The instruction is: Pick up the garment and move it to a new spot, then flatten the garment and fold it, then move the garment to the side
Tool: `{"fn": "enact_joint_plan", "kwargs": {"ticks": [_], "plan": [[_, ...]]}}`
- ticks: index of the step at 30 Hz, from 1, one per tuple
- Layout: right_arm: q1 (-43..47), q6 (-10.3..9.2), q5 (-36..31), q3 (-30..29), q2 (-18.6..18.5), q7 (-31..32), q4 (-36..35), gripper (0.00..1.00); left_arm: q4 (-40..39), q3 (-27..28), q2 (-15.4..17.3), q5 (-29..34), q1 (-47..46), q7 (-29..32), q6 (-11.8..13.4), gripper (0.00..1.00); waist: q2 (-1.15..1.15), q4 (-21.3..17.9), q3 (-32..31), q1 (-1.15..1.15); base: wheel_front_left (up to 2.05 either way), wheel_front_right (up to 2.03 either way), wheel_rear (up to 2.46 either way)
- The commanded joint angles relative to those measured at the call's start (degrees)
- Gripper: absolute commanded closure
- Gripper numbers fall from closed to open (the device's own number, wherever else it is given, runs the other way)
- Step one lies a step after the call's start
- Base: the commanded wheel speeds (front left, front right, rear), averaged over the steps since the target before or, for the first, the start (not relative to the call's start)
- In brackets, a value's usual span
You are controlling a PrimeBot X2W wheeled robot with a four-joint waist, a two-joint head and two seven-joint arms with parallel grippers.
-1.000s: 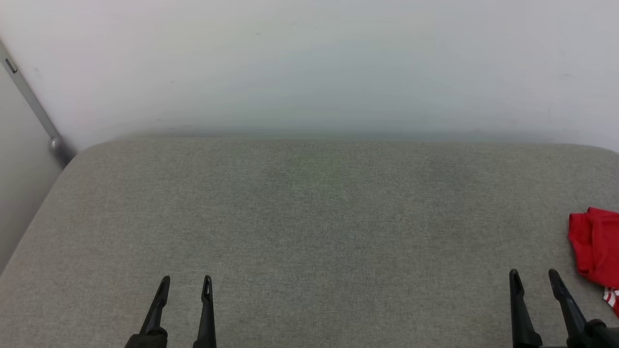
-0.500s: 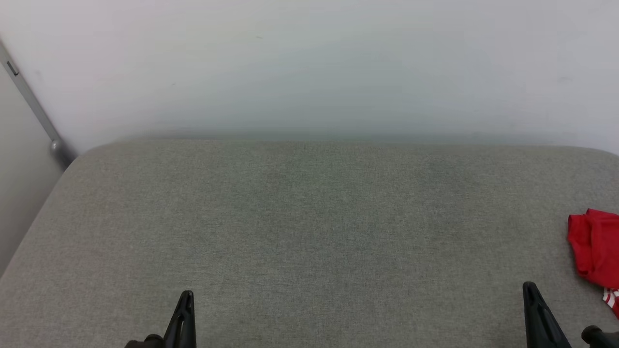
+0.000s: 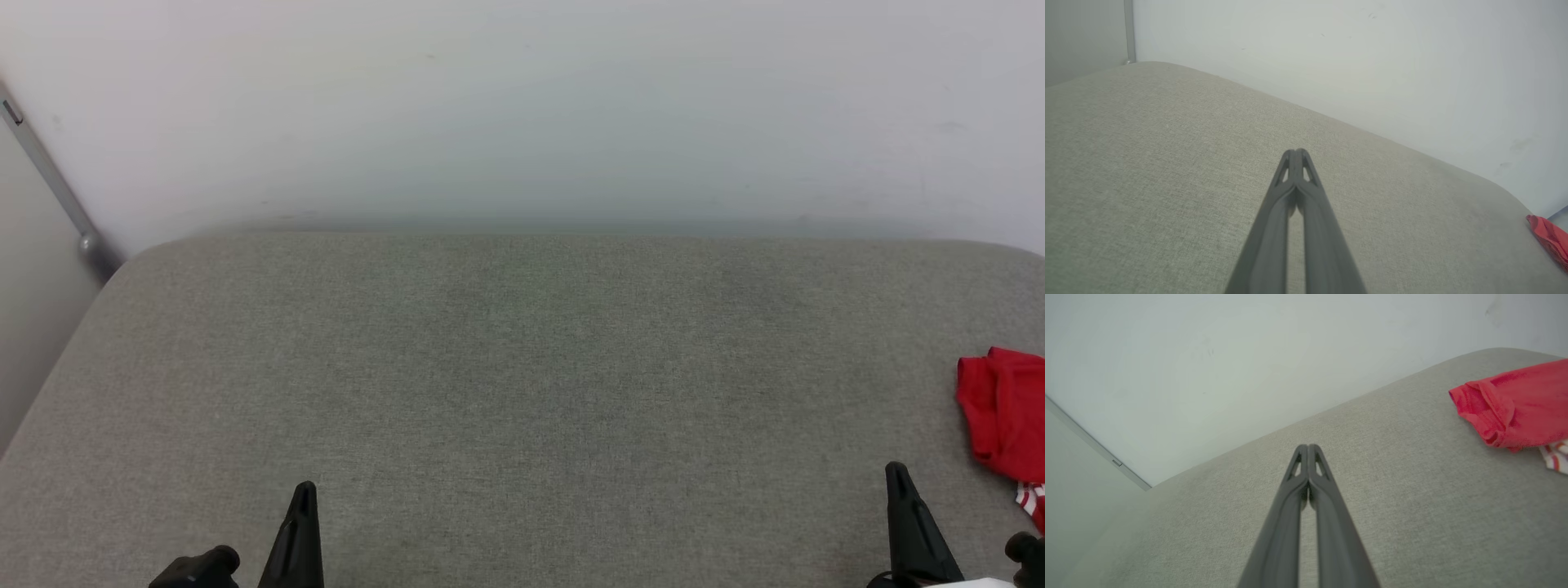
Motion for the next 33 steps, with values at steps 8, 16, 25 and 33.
{"fn": "enact_joint_plan", "kwargs": {"ticks": [8,16,25,33], "plan": [[-3.25,-0.01,8.63,-0.06,-0.42,2.02,0.44,1.0,0.8,0.74,0.8,-9.3,-3.37,1.71,-1.04,1.0,0.0,-0.2,0.29,0.0,0.0,0.0,0.0],[-4.95,-0.01,16.29,-0.14,-0.5,3.91,1.52,1.0,2.03,1.3,0.99,-17.6,-5.17,3.4,-1.82,1.0,0.0,-0.42,0.62,0.0,0.0,0.0,0.0],[-6.6,-0.01,23.23,-0.25,-0.54,5.62,2.57,1.0,3.06,1.96,1.14,-25.07,-6.69,5.01,-2.53,1.0,0.0,-0.64,0.95,0.0,0.0,0.0,0.0],[-7.88,-0.01,28.89,-0.36,-0.56,7.06,3.36,1.0,4.02,2.52,1.2,-31.08,-7.93,6.41,-3.13,1.0,0.0,-0.84,1.24,0.0,0.0,0.0,0.0]]}}
